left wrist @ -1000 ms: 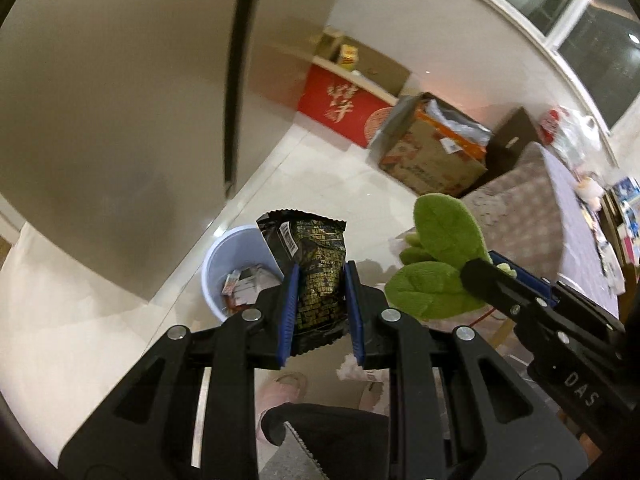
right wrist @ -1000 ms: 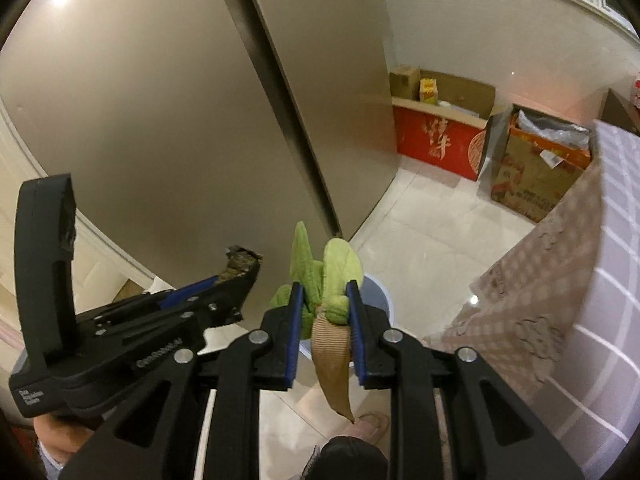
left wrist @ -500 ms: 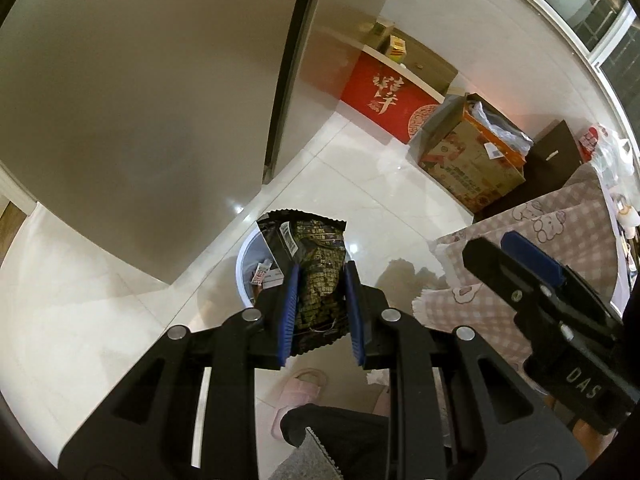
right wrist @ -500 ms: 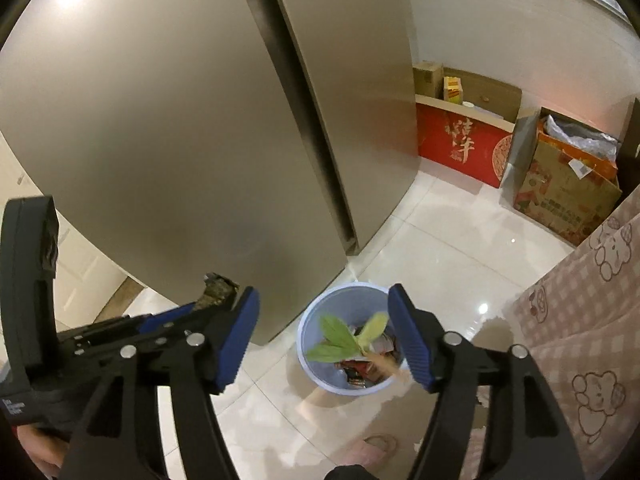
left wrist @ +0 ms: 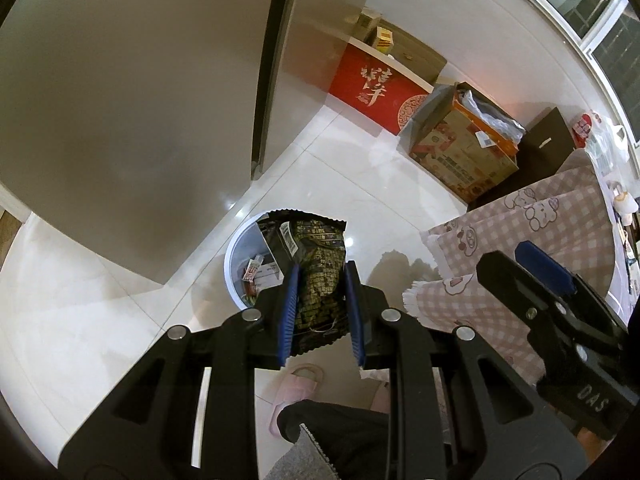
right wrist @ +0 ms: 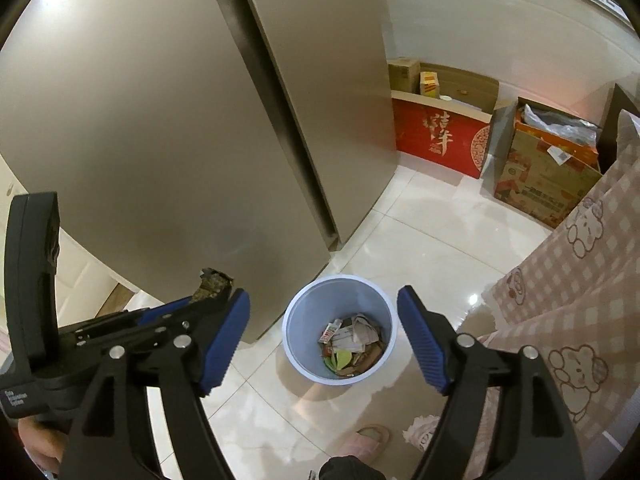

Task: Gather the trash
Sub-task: 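Carry both items over the blue bin and open both tools to drop them, then move both open tools back from the bin to the table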

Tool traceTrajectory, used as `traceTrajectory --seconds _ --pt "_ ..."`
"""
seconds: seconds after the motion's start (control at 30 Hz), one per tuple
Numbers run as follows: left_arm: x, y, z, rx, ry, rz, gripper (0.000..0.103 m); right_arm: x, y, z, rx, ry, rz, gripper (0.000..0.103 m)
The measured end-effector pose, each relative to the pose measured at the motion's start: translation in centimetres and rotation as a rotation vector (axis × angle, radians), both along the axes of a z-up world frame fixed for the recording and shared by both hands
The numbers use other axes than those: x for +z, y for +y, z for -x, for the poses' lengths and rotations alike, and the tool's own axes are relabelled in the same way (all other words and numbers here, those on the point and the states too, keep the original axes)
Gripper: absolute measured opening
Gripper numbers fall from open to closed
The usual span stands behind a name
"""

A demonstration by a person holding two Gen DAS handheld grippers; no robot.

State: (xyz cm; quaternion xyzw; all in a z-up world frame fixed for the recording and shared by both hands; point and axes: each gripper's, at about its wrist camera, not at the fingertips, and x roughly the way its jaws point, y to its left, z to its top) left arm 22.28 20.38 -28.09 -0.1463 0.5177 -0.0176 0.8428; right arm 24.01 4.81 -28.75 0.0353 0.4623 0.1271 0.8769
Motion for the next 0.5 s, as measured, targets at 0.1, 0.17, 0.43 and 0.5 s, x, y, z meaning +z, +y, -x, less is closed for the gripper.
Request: traceTrajectory --seconds 0.1,0.17,0.43,0.5 --pt "0.3 -0.5 -0.4 -0.007 -0.004 -0.008 0.023 0.1 -0.1 0.2 -0.004 -0.006 0.003 0.076" --pt "0.6 -0.7 -0.7 -0.013 -0.011 -0.012 0.023 0.4 -0.2 0.3 -0.009 -0.016 0.004 0.077" --pt "1.9 -1.4 -1.8 0.003 -0.039 -0.09 0.072 1.2 -0.7 0.1 -0.028 -0.042 0.002 0.077" --pt "2.5 -1.3 -1.6 0.019 -0.072 -0.115 0.075 1.2 -0.8 0.1 -0.03 -0.039 0.01 0.077"
